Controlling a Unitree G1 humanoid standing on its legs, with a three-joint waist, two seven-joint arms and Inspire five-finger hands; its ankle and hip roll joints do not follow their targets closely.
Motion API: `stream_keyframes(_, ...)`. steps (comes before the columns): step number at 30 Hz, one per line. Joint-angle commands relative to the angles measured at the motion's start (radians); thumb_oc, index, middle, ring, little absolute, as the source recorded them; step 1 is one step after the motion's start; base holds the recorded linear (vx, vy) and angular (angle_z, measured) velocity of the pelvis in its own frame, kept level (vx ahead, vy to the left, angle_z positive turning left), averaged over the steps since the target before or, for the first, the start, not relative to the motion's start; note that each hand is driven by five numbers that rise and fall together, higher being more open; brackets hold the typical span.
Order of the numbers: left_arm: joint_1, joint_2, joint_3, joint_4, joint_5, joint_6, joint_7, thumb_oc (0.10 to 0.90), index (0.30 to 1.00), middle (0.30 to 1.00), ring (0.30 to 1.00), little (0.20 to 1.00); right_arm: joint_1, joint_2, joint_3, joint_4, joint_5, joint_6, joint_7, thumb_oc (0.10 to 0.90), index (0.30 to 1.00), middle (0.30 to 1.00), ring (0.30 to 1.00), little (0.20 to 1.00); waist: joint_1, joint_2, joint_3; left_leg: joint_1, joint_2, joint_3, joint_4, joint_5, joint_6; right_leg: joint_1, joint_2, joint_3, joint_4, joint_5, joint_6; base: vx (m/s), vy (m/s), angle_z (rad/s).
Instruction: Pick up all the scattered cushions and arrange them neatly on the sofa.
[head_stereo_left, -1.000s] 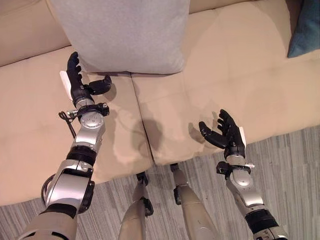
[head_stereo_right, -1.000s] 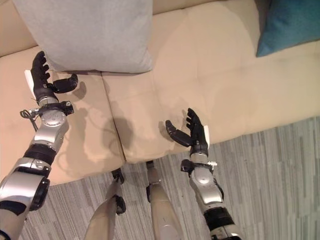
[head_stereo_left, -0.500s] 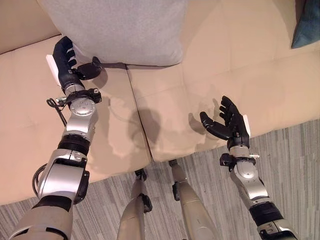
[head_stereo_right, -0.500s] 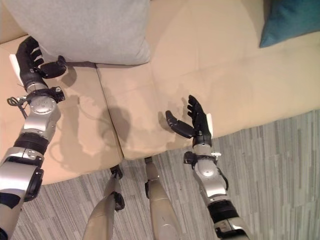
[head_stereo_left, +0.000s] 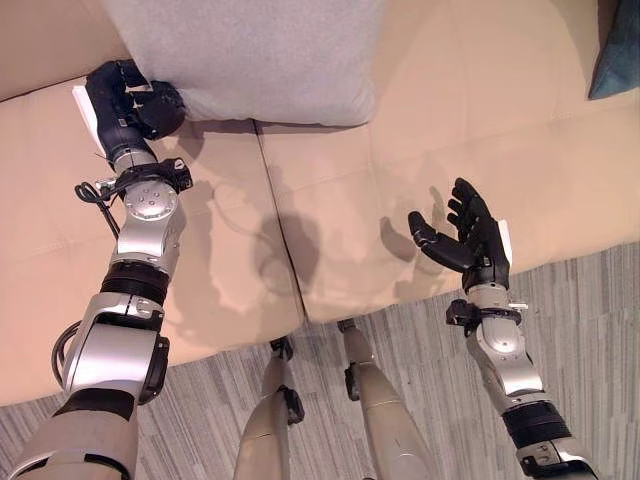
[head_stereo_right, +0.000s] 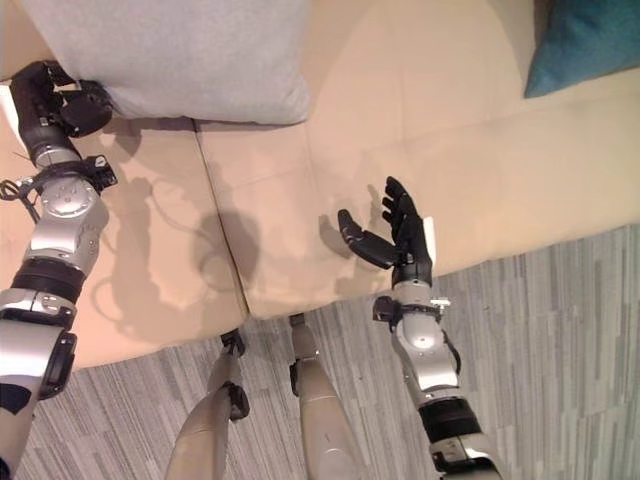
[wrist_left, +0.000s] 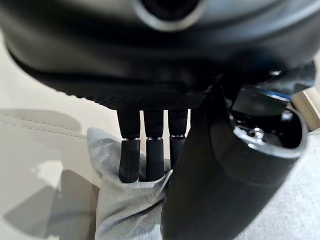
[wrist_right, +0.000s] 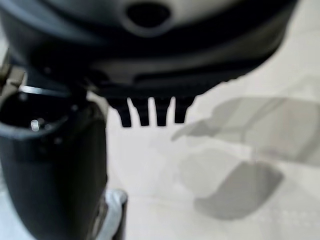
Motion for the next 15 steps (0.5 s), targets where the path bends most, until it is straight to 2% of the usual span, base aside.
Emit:
stream_keyframes(1, -0.046, 0.006, -0.011, -0.11, 0.005, -0.174, 0.005, 0.4, 0.3, 0.3, 0.3, 0.3, 0.039, -0.026, -0.063, -0.041, 0.004, -0.095, -0.01, 0.8, 0.9, 0.9, 0.9, 0.9, 0.021, -0.002, -0.137, 0.052, 0.001, -0.058, 0.001, -0.08, -0.066, 0.04, -0.074, -0.074, 0.004, -0.048, 0.144, 0.0, 0.0, 0.0)
stream_keyframes(6, -0.01, -0.045, -0.006, -0.153, 0.006, -0.18, 0.007, 0.4, 0.3, 0.3, 0.3, 0.3, 0.029, -0.018, -0.06, -0.04, 0.005, -0.096, -0.018, 0.8, 0.9, 0.9, 0.9, 0.9, 0.024, -0.006, -0.134, 0.053, 0.004, -0.062, 0.001, -0.078, -0.068, 0.043, -0.071, -0.081, 0.004, -0.049, 0.143, -0.01, -0.025, 0.04)
stream_keyframes(9, 0.054, -0.131, 0.005, -0.195, 0.001, -0.185, 0.011, 0.4, 0.3, 0.3, 0.3, 0.3, 0.021, 0.002, -0.052, -0.046, -0.004, -0.092, -0.024, 0.8, 0.9, 0.9, 0.9, 0.9, 0.032, -0.014, -0.128, 0.053, 0.007, -0.068, 0.001, -0.075, -0.071, 0.046, -0.069, -0.085, 0.004, -0.05, 0.143, -0.01, -0.043, 0.05)
stream_keyframes(15, 0.116, -0.184, 0.011, -0.22, -0.005, -0.186, 0.003, 0.4, 0.3, 0.3, 0.3, 0.3, 0.013, 0.022, -0.044, -0.05, -0.017, -0.088, -0.03, 0.8, 0.9, 0.9, 0.9, 0.9, 0.041, -0.018, -0.12, 0.056, 0.008, -0.072, 0.001, -0.073, -0.073, 0.053, -0.068, -0.09, 0.004, -0.05, 0.142, 0.0, -0.005, 0.01)
